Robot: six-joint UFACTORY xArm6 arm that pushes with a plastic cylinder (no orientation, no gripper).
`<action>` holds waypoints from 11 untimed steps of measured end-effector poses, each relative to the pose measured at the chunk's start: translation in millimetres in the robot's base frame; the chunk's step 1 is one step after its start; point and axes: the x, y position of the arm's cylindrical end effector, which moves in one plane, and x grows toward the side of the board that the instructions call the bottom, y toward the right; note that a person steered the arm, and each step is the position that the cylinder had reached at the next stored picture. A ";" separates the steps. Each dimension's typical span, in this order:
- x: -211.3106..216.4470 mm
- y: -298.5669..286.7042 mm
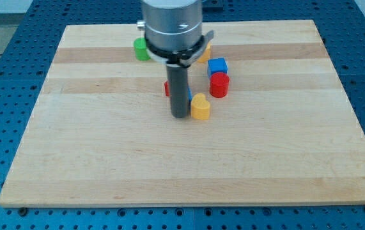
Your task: Place the red star and blue triangle to the left of the blue cube
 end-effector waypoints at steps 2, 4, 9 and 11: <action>-29.3 12.2; -54.5 64.6; -54.5 -15.2; -70.5 -16.9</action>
